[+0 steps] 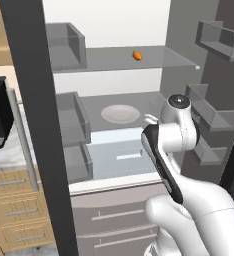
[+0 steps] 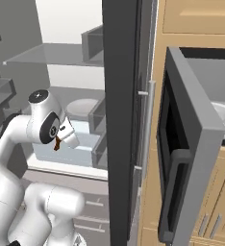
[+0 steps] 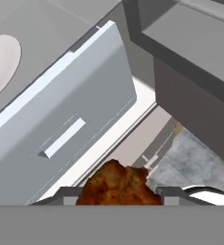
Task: Transport the chicken drumstick from the fridge to the microwave and turn on the microwave.
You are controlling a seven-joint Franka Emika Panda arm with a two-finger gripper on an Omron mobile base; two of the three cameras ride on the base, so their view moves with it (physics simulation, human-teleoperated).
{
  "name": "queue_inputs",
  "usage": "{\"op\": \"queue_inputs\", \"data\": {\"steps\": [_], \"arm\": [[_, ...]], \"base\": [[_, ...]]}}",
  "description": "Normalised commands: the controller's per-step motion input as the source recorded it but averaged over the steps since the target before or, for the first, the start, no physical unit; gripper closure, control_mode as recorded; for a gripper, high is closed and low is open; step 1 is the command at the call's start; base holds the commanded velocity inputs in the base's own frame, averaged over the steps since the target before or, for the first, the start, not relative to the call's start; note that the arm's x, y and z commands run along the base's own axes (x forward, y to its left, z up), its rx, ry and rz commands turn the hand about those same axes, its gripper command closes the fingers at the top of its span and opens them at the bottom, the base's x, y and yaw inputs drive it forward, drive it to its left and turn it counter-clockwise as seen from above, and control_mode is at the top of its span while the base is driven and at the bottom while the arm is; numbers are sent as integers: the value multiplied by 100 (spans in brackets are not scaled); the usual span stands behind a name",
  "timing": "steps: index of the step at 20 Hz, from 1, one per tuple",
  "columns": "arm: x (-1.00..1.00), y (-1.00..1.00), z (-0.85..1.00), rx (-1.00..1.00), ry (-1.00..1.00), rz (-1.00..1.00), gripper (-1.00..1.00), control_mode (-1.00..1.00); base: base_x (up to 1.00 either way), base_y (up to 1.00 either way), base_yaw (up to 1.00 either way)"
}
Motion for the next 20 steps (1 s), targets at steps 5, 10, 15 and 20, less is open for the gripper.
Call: {"op": "queue_inputs", "data": {"steps": [5,10,15,20], "arm": [[0,0,0,0,0,0,100,100],[0,0,0,0,0,0,100,100],[0,0,0,0,0,0,100,100],[0,0,0,0,0,0,100,100]], "base": [[-50,0,0],[-46,0,0],[-43,0,0],[-43,0,0]]}}
